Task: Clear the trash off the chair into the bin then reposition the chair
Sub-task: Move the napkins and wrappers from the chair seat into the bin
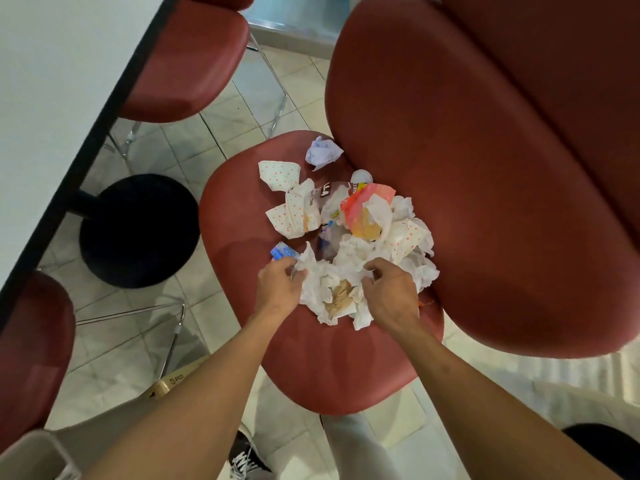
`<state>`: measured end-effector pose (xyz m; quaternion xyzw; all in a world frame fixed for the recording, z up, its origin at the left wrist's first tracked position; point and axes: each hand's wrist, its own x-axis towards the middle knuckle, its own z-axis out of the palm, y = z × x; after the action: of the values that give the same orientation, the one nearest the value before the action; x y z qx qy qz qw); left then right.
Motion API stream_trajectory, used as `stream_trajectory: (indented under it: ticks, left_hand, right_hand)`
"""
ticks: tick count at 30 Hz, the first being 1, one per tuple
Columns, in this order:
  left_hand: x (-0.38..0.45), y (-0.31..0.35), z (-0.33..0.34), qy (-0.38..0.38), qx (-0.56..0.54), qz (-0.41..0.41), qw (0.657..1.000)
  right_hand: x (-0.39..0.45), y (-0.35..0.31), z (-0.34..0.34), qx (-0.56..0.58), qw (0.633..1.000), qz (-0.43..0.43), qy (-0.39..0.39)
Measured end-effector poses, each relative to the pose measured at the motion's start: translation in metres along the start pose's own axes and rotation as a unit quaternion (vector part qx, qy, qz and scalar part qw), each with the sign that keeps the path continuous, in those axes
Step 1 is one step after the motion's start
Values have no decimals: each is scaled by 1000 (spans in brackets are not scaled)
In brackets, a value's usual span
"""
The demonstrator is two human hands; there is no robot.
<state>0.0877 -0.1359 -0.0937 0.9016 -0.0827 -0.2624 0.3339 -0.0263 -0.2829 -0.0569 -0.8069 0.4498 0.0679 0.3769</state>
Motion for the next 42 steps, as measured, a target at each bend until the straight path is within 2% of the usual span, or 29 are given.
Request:
stream_trajectory:
  ticks: [4, 11, 20, 25, 33, 42]
  left_hand:
    - [-28, -2, -35, 16, -10, 26, 999]
    - [-78, -19, -90, 49, -22, 5, 999]
    - [-137, -73, -152, 87, -41, -23, 995]
    - [-166, -114, -182, 115, -46, -48, 991]
    - [-222, -205, -230, 160, -58, -97, 981]
    - [-289, -311, -275, 229, -104, -202, 947]
  right_hand:
    - [-31, -26, -3, 0, 1000, -20, 14]
    - [-94, -69, 5, 10, 998, -60, 15]
    - [-170, -107, 42, -12, 989, -150, -2]
    - [-214, -124, 76, -5, 986, -166, -8]
    - [-273, -154, 146, -76, 961, -251, -90]
    - [-346, -184, 230, -129, 925, -307, -183]
